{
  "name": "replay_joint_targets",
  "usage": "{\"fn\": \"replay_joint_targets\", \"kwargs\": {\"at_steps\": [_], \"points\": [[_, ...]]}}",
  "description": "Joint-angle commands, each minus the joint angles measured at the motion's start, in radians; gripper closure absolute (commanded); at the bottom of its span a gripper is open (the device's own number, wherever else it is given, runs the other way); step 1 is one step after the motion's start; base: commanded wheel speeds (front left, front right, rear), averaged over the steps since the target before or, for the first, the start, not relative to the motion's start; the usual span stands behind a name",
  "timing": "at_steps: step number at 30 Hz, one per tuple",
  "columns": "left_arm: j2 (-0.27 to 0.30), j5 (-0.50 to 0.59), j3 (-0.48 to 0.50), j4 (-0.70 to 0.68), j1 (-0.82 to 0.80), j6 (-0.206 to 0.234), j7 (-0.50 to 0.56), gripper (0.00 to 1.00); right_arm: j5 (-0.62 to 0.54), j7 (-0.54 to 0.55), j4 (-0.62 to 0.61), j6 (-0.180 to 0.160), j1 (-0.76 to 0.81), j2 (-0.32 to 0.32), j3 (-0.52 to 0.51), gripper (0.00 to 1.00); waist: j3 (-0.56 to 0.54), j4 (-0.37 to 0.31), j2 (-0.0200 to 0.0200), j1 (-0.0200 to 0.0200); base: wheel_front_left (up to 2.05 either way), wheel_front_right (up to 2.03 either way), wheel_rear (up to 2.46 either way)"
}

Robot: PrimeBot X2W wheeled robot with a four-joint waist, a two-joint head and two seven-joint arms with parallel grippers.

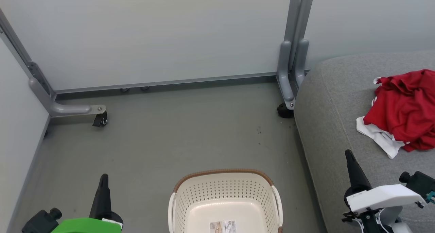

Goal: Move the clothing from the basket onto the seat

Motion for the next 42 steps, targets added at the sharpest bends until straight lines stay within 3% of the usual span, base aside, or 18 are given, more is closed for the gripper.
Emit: {"fn": "replay_joint_targets", "kwargs": {"at_steps": [1, 42], "points": [[0.010, -0.034, 0.008, -0.002, -0.033, -0.005, 0.006, 1.00, 0.033, 0.006, -0.003, 0.000, -0.029, 0.001, -0.006, 1.00, 0.002, 0.000, 0.0000, 0.0000, 0.00, 0.00, 0.00], [0.009, -0.422, 0.070, 0.068, -0.139, -0.032, 0.111, 1.00, 0.444, 0.112, 0.049, 0.000, -0.093, 0.017, -0.071, 1.00, 0.045, 0.001, 0.0000, 0.0000, 0.00, 0.00, 0.00]]}}
